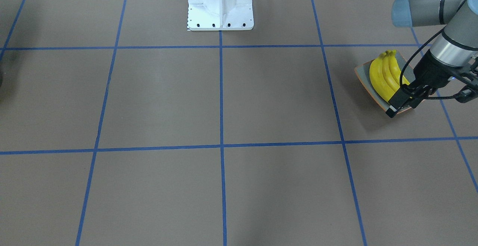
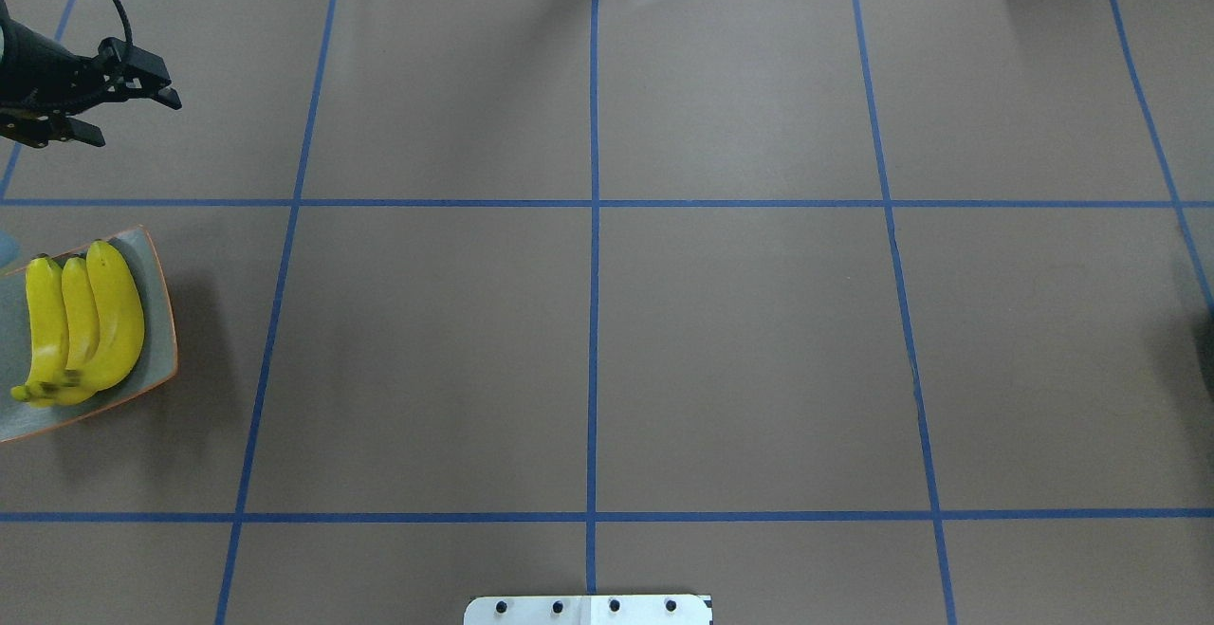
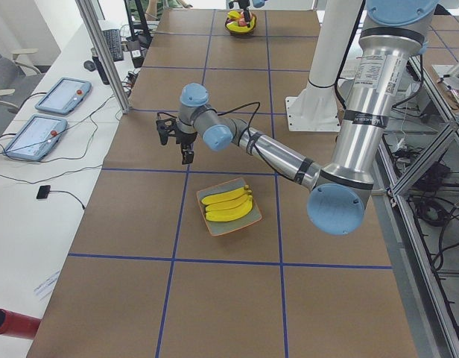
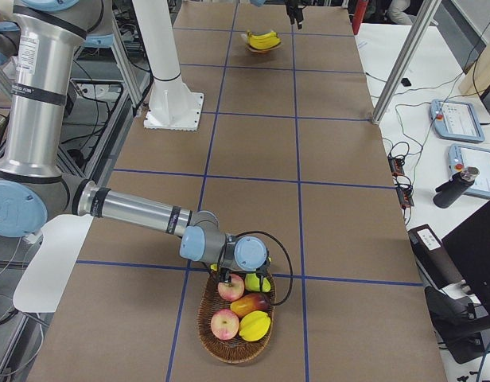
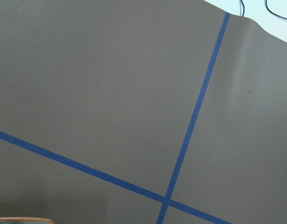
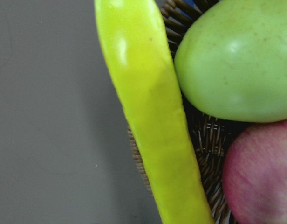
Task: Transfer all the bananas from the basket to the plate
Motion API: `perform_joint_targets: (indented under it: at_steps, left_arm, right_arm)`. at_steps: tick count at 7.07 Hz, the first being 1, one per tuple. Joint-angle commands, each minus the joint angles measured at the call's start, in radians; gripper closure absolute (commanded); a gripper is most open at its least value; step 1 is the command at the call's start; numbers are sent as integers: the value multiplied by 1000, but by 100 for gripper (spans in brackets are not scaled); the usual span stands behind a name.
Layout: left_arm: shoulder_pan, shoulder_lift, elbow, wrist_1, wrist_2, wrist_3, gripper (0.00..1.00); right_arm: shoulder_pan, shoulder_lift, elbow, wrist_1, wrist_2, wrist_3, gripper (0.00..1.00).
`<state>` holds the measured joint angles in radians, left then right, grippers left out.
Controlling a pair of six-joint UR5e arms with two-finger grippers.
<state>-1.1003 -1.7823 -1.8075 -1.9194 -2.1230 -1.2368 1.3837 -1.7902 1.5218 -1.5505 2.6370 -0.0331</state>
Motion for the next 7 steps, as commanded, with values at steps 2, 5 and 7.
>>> perform_joint_targets:
  at_steps: [2,5,7]
  left_arm:
    - [2,-2,1,0,0,-1,0]
    - [3,-2,-1,0,0,-1,0]
    - [2,-2,1,-1,2,0,0]
  right_arm:
    - [0,0,-3,3,-5,-1,22]
    - [0,0,-8,1,-5,-1,28]
    - [-2,0,-17,3,-5,-2,29]
